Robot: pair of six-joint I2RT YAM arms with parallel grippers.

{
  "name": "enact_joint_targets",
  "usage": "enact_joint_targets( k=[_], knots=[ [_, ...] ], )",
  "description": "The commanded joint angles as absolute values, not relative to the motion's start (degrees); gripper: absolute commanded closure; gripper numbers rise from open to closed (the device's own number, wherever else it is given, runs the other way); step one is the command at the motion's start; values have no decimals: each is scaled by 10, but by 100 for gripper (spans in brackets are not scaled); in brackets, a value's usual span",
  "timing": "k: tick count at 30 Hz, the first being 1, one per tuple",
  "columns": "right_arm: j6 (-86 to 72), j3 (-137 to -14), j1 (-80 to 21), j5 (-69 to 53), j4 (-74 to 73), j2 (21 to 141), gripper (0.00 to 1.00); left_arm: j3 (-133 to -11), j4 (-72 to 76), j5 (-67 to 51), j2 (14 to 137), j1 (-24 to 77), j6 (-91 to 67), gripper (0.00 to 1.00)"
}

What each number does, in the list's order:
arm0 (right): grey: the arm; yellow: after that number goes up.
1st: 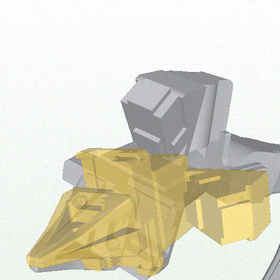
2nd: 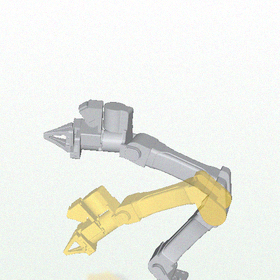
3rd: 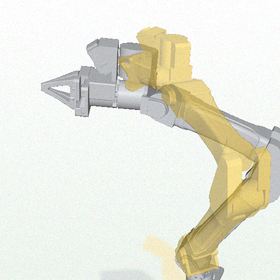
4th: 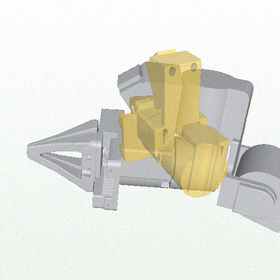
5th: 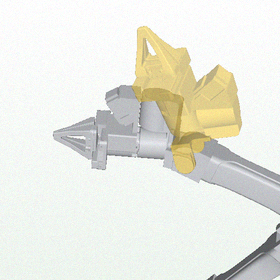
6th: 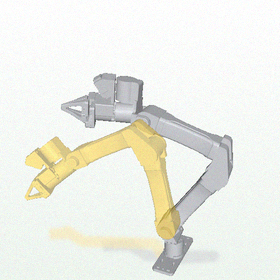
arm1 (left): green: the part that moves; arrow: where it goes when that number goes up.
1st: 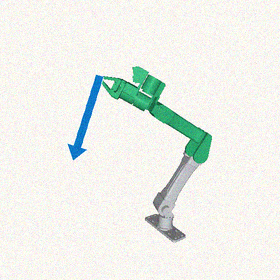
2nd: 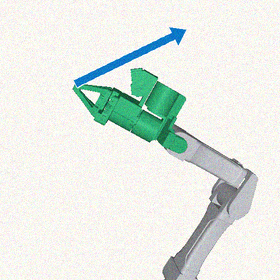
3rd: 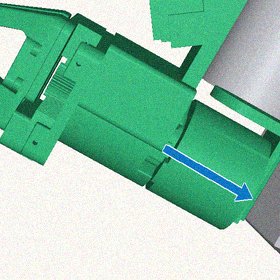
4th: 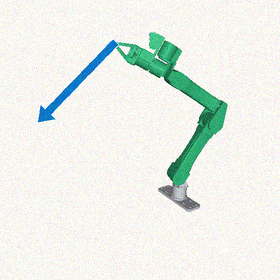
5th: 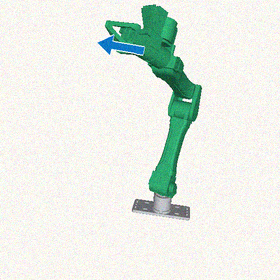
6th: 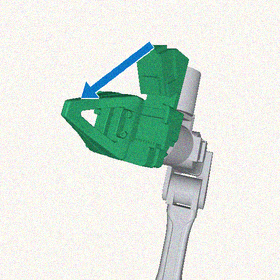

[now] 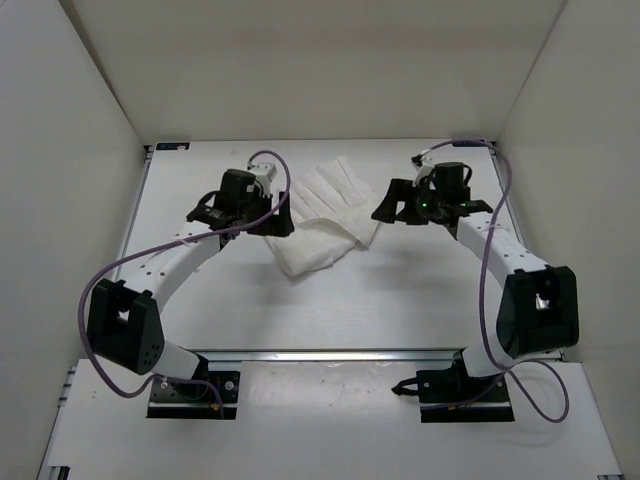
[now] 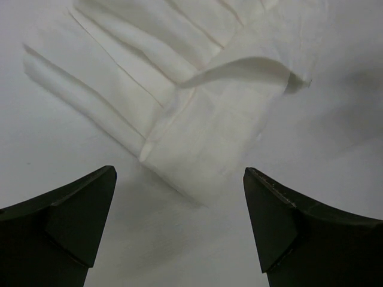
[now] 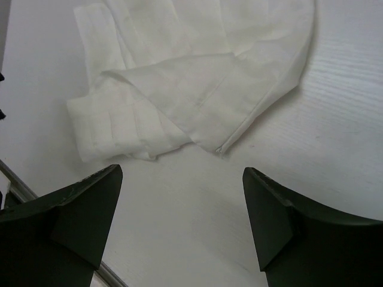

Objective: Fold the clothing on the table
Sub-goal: Move the skirt to the center of the board, then flatten the skirt out

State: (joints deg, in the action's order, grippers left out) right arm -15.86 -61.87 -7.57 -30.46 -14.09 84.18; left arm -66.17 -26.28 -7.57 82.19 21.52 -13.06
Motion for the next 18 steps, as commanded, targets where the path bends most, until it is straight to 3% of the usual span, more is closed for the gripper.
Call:
enact_joint_targets(
  k=[1, 10, 18],
  knots=[
    [-142, -607, -104, -273, -139, 891, 21, -598, -214, -106, 824, 226, -140, 1],
    [-85, -650, -95, -265, -165, 997, 22, -508, -121, -159, 829, 215, -187, 2],
    [-136, -687, -104, -300, -128, 1067, 23, -540, -93, -186, 897, 207, -183, 1]
  ],
)
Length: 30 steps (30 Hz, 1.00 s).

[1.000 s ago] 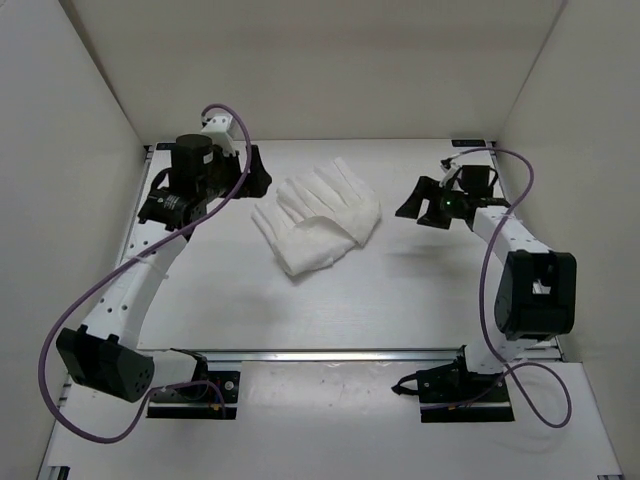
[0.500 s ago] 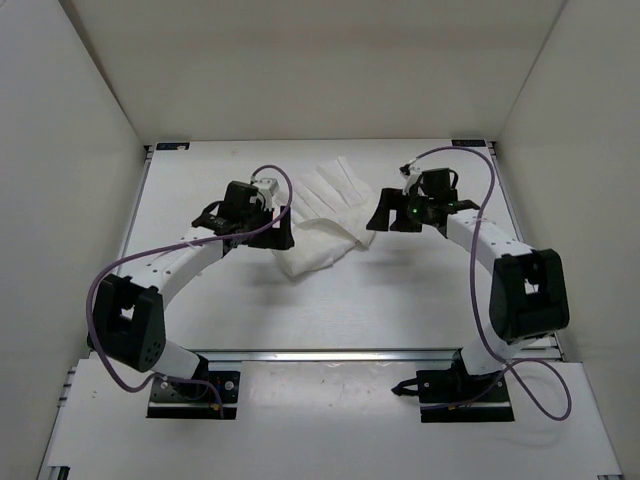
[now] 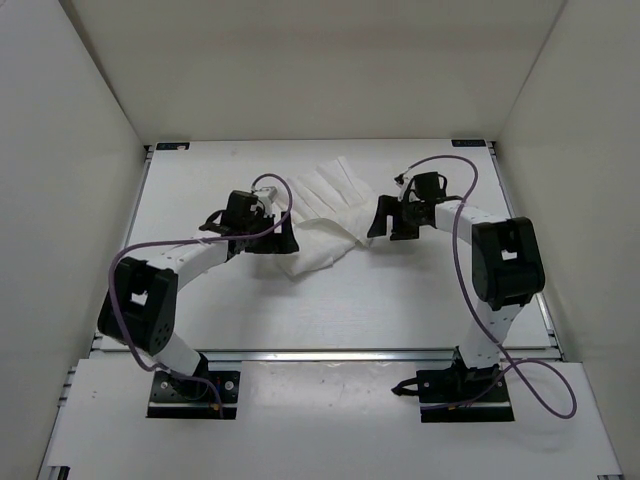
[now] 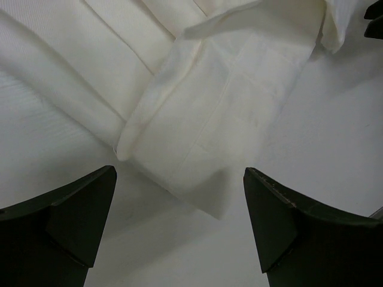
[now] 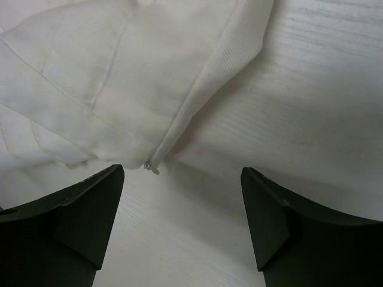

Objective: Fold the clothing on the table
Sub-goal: Flatten the skirt out

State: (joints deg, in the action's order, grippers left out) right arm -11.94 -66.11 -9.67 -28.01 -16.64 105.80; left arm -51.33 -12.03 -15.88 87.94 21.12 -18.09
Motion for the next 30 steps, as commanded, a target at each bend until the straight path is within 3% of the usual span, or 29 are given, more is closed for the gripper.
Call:
enact_joint_targets(
  k=[1, 6, 8, 13, 15, 17, 18, 19, 21, 30],
  knots=[
    [-140, -690, -108, -292, -126, 1065, 23, -544, -94, -182, 906, 206, -183, 1],
    [-144, -733, -120, -293, -149, 1114, 29, -558, -86, -174, 936, 203, -185, 2],
    [-153, -738, -118, -298, -154, 1128, 34, -564, -90, -175, 947, 199, -183, 7],
    [-165, -745, -119, -316, -150, 1150, 55, -577, -91, -185, 969, 196, -187, 19],
    [-165, -747, -119, -322, -145, 1154, 65, -579, -79, -193, 973, 191, -191, 31],
    [-171, -749, -119, -330, -142, 1159, 88, -584, -73, -200, 971, 189, -197, 60],
    [-171, -757, -118, -330, -142, 1158, 94, -583, -71, -204, 975, 186, -202, 67],
    [-175, -762, -114, -330, -142, 1157, 100, -593, -73, -201, 976, 188, -201, 80],
    [-174, -774, -119, -335, -147, 1149, 100, -613, -83, -204, 981, 194, -198, 100],
    [-165, -939, -98, -379, -178, 1050, 100, -751, -163, -125, 888, 171, -127, 100]
  ],
)
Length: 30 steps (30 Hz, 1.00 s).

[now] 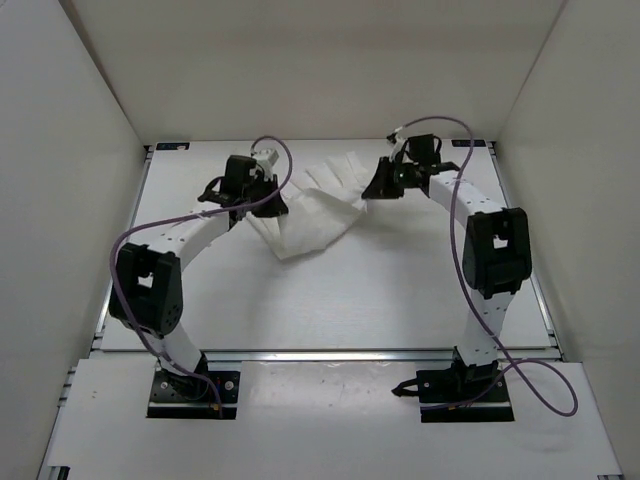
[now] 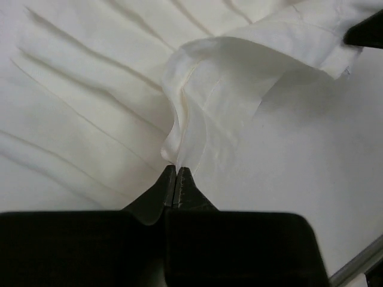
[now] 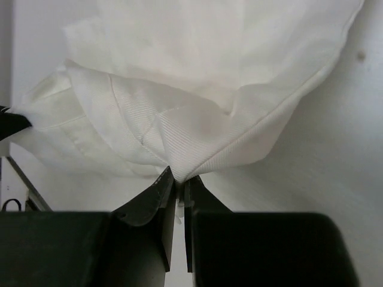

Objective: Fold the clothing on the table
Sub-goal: Flatten the skirt out

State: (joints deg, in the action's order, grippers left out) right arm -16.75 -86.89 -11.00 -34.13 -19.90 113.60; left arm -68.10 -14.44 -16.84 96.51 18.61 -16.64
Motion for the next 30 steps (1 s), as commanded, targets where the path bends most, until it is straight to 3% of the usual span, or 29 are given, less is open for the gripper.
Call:
enact_joint_targets(
  k=[1, 7, 11, 16, 19, 25, 30],
  knots=[
    [-171, -944, -97, -388, -180, 1037, 99, -777, -169, -114, 873, 168, -114, 100],
    [-185, -976, -111, -392, -198, 919, 100, -824, -191, -96, 740, 178, -83, 100],
    [-131, -892, -173, -293, -249, 793, 100, -772, -207, -56, 629, 238, -73, 100],
    [-170, -781, -223, -253, -249, 614, 100, -759, -276, -61, 484, 259, -129, 100],
    [-230, -759, -201, -277, -244, 558, 100, -727, -271, -56, 443, 254, -154, 100],
    [-278, -687, -83, -361, -222, 577, 100, -671, -237, -102, 527, 205, -182, 100],
    [-265, -601, -92, -349, -156, 669, 100, -599, -162, -105, 630, 185, -194, 100]
  ],
)
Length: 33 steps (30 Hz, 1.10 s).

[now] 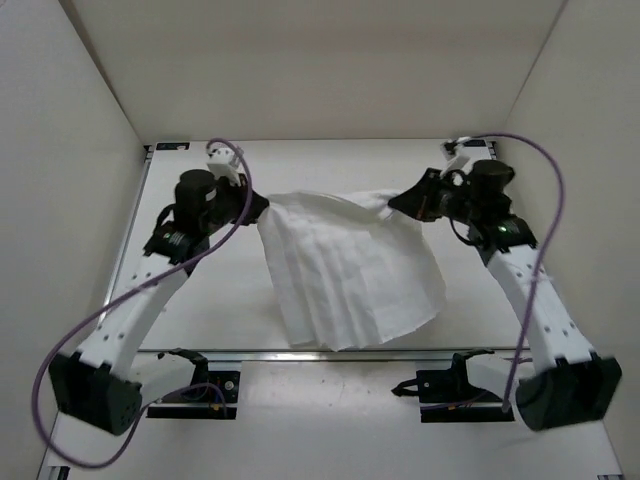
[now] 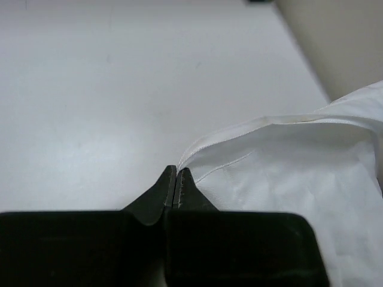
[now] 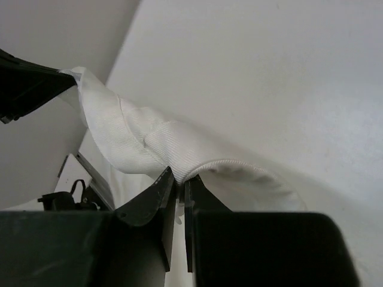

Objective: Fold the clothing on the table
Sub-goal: Flatten the skirt out

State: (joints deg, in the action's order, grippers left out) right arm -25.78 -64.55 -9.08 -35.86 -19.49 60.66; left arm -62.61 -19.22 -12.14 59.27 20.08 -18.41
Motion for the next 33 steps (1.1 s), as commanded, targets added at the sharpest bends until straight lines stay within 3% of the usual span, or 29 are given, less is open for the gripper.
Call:
enact_joint_targets(
  k=[1, 5, 6, 7, 9, 10, 13, 15, 17, 18, 20, 21, 22, 23, 24, 26, 28, 33],
  knots=[
    [-270, -592, -91, -353, -141, 705, 100, -596, -146, -102, 665, 184, -186, 100],
    [-252, -639, -80, -356, -113, 862, 96, -634, -101, -118, 823, 166, -185, 100],
    [-249, -656, -77, -348, -119, 885, 78, -668, -100, -118, 872, 160, -186, 80],
    [-239, -697, -75, -343, -139, 936, 71, -687, -98, -128, 901, 155, -184, 67],
    [-226, -774, -62, -344, -164, 999, 51, -783, -119, -122, 994, 153, -176, 30],
    [-220, -820, -58, -341, -178, 1034, 46, -803, -137, -113, 1011, 153, -165, 2],
    [-209, -904, -48, -336, -188, 1082, 34, -917, -176, -93, 1085, 160, -149, 1],
    [-210, -918, -43, -347, -171, 1104, 34, -940, -186, -87, 1094, 159, -148, 1],
    [-204, -915, -40, -365, -168, 1110, 35, -939, -198, -73, 1089, 160, -152, 2],
    [-200, -911, -40, -375, -169, 1111, 44, -927, -201, -66, 1075, 166, -153, 1],
    [-185, -897, -48, -387, -173, 1106, 81, -883, -187, -77, 1039, 180, -160, 10],
    [-171, -873, -57, -381, -173, 1096, 89, -842, -172, -83, 1011, 183, -166, 14],
    [-164, -865, -64, -385, -171, 1085, 96, -798, -162, -83, 983, 195, -168, 28],
    [-150, -840, -75, -385, -175, 1083, 100, -749, -143, -70, 970, 206, -177, 45],
    [-136, -814, -83, -376, -182, 1072, 100, -724, -122, -66, 944, 214, -187, 54],
    [-120, -778, -109, -360, -193, 1052, 100, -652, -91, -74, 917, 231, -213, 91],
    [-109, -728, -135, -330, -203, 1026, 100, -612, -76, -76, 907, 242, -230, 100],
    [-113, -663, -179, -299, -179, 997, 100, -542, -26, -81, 920, 259, -267, 100]
  ],
)
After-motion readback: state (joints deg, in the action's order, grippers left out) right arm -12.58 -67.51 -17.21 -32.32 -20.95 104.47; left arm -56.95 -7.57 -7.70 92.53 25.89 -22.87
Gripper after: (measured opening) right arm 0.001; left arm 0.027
